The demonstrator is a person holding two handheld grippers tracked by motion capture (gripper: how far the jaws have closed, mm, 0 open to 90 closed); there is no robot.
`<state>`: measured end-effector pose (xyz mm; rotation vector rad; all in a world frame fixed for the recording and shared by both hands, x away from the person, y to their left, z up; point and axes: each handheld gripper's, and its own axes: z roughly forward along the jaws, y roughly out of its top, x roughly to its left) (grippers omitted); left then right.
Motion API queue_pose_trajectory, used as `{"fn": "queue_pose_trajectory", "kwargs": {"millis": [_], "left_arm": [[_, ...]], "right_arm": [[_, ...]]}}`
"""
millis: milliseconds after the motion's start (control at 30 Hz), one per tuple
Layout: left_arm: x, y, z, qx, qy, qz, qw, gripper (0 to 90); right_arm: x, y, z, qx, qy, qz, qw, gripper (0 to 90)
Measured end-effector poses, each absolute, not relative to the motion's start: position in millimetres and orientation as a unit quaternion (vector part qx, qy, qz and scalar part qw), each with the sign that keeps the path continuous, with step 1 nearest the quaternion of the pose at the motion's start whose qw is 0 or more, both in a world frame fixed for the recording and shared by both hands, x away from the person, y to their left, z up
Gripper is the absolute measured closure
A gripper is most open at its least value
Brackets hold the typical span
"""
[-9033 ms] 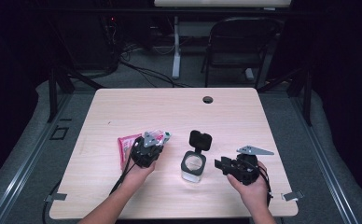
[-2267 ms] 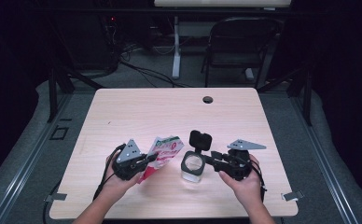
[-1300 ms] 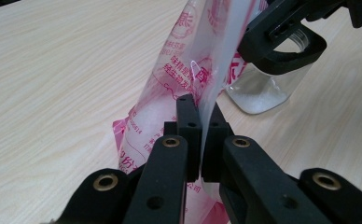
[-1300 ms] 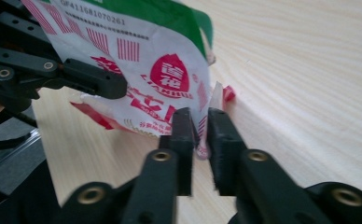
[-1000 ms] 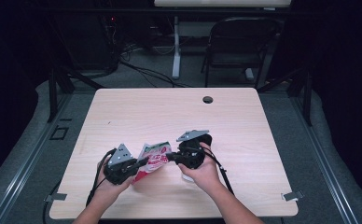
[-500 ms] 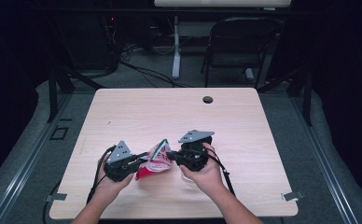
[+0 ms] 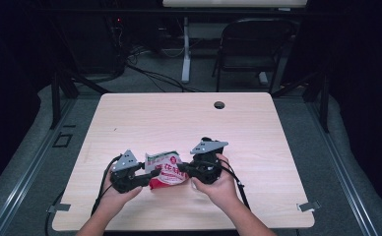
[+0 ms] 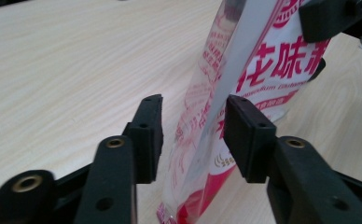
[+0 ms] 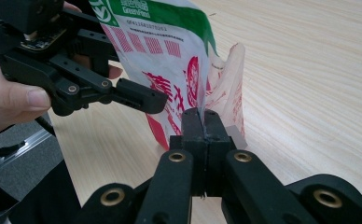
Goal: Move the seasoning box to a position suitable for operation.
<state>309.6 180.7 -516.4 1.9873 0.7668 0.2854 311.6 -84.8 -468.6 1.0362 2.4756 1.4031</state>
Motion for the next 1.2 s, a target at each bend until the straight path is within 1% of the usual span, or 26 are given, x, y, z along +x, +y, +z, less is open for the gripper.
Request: {"fn": "queue_pose_trajectory", "kwargs": {"millis": [133, 400, 533, 767, 933, 1200], "left_arm": [[310, 179, -527, 0.827, 0.302, 0.100, 0.464, 49.1], [311, 173, -550, 0.840, 0.298, 0.086, 0.446, 43.4], [316, 176, -561, 0.837, 0.309, 0.060, 0.448, 40.6], [319, 182, -569, 0.834, 0.317, 0.029, 0.451, 38.8], [320, 179, -573, 0.840, 0.310, 0.030, 0.445, 35.5], [322, 177, -578, 0.838, 0.313, 0.014, 0.446, 34.6]], "right_arm": [[311, -86, -469, 0.339, 0.818, 0.461, 0.056, 90.0], [312, -87, -470, 0.339, 0.816, 0.466, 0.045, 90.0], [314, -88, -471, 0.340, 0.815, 0.469, 0.038, 90.0], [314, -89, -473, 0.342, 0.812, 0.471, 0.036, 90.0], [309, -91, -474, 0.338, 0.815, 0.469, 0.040, 90.0], [302, -95, -477, 0.339, 0.813, 0.472, 0.040, 90.0]]}}
